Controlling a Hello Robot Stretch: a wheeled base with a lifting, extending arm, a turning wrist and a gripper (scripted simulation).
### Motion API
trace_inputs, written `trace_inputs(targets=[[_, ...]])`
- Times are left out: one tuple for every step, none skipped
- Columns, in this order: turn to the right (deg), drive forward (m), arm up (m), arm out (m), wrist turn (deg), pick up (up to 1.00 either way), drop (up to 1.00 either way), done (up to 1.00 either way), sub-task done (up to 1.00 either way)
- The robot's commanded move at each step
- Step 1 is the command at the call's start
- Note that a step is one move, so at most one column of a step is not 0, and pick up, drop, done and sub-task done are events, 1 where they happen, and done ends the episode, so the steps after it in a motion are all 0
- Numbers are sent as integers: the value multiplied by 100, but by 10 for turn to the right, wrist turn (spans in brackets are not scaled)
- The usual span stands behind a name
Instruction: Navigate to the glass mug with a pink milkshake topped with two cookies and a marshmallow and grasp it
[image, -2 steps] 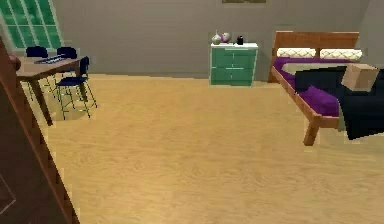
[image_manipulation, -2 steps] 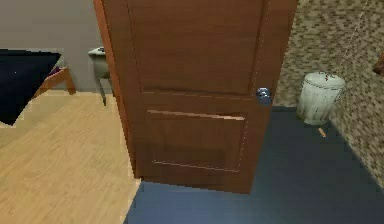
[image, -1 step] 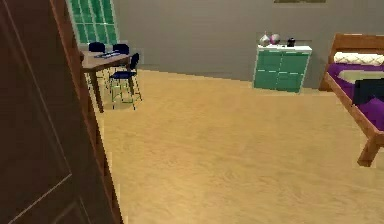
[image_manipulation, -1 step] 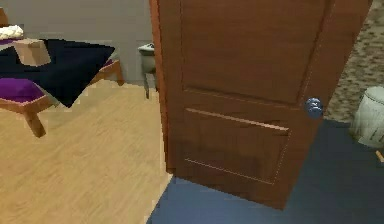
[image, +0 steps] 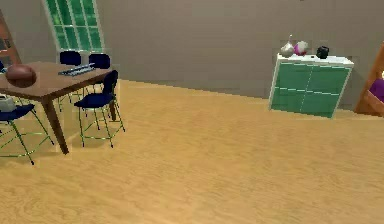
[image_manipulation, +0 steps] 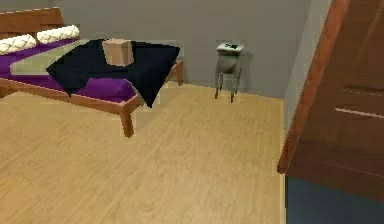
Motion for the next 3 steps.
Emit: trace_inputs(targets=[[0, 25, 0, 0, 0, 0, 0, 0, 0], [-450, 0, 0, 0, 0, 0, 0, 0, 0], [-90, 0, 0, 0, 0, 0, 0, 0, 0]])
